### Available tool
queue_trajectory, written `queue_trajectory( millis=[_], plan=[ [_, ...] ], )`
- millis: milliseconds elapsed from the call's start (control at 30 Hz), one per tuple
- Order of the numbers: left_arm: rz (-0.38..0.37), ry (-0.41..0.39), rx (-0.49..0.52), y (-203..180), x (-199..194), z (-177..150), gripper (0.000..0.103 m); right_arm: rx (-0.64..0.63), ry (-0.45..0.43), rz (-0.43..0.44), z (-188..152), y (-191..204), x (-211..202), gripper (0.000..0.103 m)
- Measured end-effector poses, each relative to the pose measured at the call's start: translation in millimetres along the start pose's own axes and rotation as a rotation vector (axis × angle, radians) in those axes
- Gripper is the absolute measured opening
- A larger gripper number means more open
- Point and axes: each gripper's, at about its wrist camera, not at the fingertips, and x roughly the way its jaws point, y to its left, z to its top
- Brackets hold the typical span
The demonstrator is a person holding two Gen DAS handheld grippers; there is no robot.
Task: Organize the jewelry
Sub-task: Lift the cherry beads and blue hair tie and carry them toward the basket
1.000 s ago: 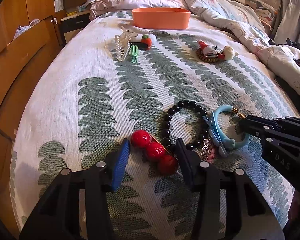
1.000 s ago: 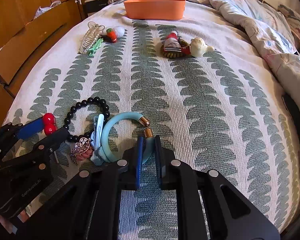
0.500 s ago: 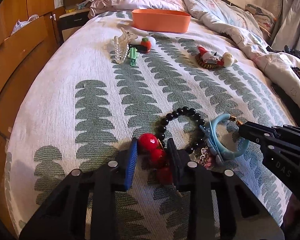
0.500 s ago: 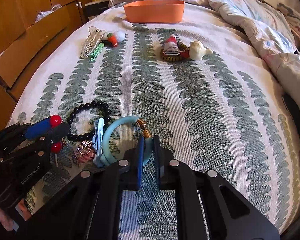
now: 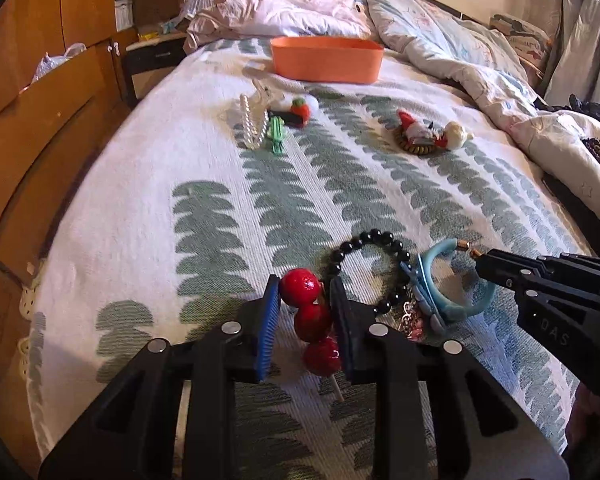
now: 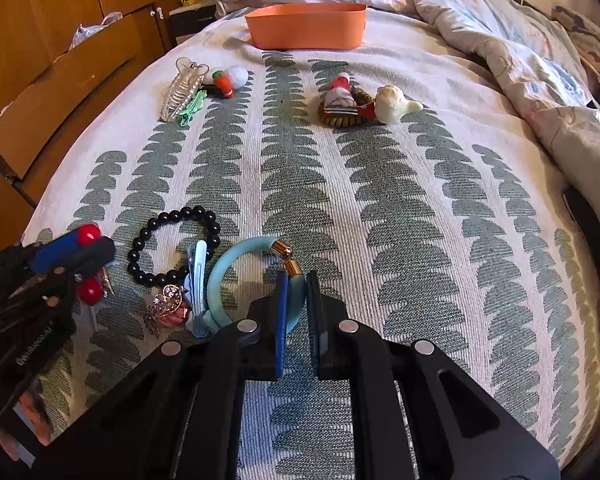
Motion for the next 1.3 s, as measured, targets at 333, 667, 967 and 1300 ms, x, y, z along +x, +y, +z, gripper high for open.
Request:
queue_trajectory(
  millis=[333, 667, 967, 1300],
  plan=[
    [0.037, -0.066, 0.026, -2, -15, 9, 0.026, 0.016, -0.044, 0.017, 1, -5, -16, 0.009],
    [0.05, -0.113, 0.011, 3, -26, 20, 0.026, 0.045, -0.14, 0.059, 9, -12, -52, 0.009],
    [0.053, -0.166, 0.005, 2, -39, 34, 0.026, 0.071, -0.205, 0.094, 23, -22, -74, 0.009],
    [0.069, -0.207, 0.019, 4, -47, 62, 0.026, 0.082, -0.266, 0.139, 59, -33, -99, 0.009]
  ],
)
